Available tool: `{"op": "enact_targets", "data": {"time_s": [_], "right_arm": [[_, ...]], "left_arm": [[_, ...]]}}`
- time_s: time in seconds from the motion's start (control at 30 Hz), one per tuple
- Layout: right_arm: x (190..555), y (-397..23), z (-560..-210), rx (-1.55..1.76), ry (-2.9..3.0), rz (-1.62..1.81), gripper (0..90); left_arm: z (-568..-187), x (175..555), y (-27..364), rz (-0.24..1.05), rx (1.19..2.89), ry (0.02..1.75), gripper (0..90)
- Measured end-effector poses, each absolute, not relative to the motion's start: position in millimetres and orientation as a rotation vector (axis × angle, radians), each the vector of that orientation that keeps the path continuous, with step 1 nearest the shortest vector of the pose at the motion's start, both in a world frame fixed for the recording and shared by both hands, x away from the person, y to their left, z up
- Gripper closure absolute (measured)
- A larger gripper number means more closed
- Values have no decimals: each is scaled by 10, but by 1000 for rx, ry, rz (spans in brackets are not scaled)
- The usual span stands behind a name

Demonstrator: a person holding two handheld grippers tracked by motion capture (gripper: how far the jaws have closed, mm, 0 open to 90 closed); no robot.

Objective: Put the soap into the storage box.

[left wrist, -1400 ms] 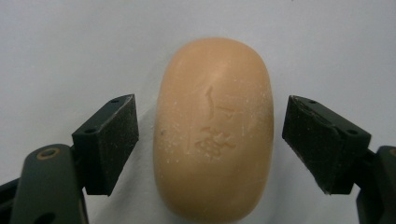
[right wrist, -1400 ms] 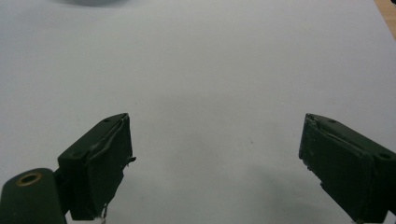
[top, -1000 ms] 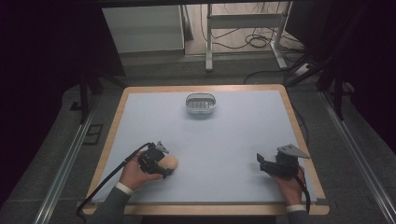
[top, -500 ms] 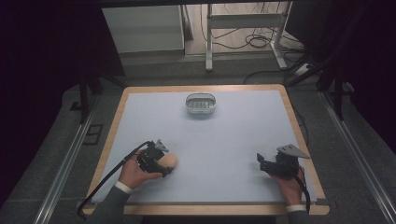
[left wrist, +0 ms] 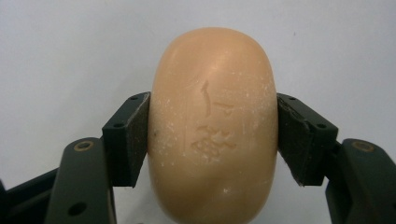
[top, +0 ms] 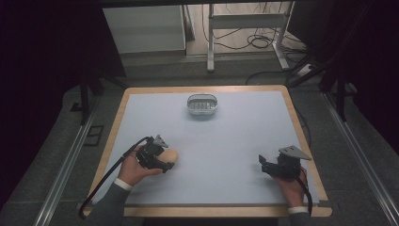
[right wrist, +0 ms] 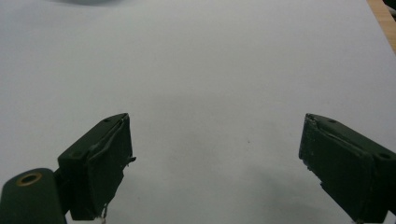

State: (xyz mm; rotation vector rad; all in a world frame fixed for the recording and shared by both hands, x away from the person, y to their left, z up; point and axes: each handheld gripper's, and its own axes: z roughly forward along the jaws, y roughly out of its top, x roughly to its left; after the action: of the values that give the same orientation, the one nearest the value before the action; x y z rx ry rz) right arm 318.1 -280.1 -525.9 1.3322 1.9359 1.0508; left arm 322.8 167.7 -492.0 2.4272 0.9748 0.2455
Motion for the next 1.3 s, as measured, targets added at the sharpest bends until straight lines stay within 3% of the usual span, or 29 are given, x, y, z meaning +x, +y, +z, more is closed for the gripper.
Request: {"op": "enact_targets", "data": {"time_s": [1.3], "right_arm": [[3189,-2801,-5263,1340,1936,1049,94]], "left_arm": [[-4668,3642,1521,283,2414,942,328]]}}
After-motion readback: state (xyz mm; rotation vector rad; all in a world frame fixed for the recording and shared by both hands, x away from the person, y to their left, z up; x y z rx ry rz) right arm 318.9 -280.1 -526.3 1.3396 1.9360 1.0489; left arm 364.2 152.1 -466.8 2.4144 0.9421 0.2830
